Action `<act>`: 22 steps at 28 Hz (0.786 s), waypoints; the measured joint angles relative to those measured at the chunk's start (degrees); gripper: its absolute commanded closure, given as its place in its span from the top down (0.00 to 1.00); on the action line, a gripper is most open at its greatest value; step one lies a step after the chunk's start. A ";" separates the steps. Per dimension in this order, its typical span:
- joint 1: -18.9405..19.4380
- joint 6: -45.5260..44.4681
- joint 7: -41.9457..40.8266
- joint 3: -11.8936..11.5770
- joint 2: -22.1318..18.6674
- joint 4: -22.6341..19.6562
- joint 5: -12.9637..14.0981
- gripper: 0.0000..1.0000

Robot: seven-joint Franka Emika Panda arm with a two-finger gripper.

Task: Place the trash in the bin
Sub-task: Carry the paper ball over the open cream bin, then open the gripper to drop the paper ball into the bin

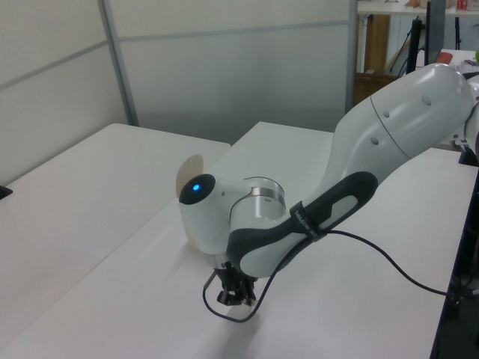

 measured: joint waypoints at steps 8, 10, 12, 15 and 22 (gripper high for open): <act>-0.63 -1.28 0.57 -0.80 -0.39 7.16 0.00 0.00; -1.45 -2.33 0.64 -0.93 -0.54 9.61 0.03 0.00; -2.92 -3.05 0.67 -1.03 -0.74 12.50 0.46 0.00; -5.45 -3.44 0.66 -1.11 -0.95 15.49 1.18 0.00; -11.78 -3.51 0.62 -1.20 -0.95 18.89 2.70 0.00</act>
